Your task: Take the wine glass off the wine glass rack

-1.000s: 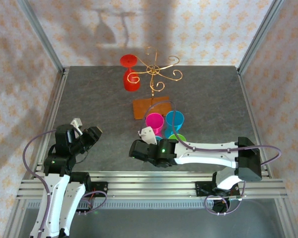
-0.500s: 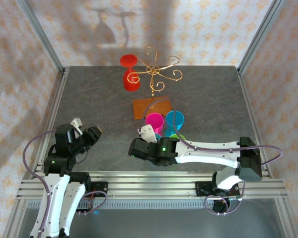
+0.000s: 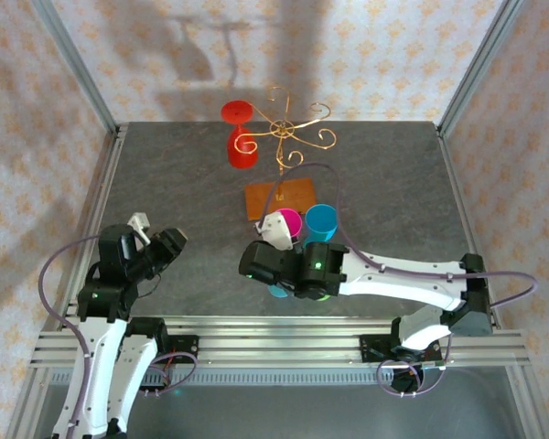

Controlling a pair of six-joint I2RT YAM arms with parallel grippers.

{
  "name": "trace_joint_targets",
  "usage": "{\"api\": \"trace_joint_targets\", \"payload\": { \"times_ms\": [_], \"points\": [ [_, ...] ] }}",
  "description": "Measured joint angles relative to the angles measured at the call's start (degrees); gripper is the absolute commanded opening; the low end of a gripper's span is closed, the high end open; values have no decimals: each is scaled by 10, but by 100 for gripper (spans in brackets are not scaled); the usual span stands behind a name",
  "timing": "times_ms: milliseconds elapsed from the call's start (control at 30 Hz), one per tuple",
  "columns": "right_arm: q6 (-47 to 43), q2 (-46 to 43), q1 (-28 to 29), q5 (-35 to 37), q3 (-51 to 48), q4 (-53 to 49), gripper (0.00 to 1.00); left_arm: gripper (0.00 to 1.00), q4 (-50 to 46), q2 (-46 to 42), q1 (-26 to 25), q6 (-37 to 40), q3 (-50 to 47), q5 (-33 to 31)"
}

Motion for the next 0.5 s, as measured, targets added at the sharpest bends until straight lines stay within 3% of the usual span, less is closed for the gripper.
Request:
{"api": "trace_joint_targets", "payload": {
  "times_ms": [133, 367, 500],
  "points": [
    [-20, -46, -32, -16, 32, 1, 48, 34, 8, 47, 0, 0, 56, 13],
    [-49, -146, -135, -83, 44, 52, 57, 36, 65, 178, 0, -6, 181, 43],
    [-62, -151, -176, -118, 63, 77, 57, 47, 99, 288, 0, -11, 281, 68]
  ]
}}
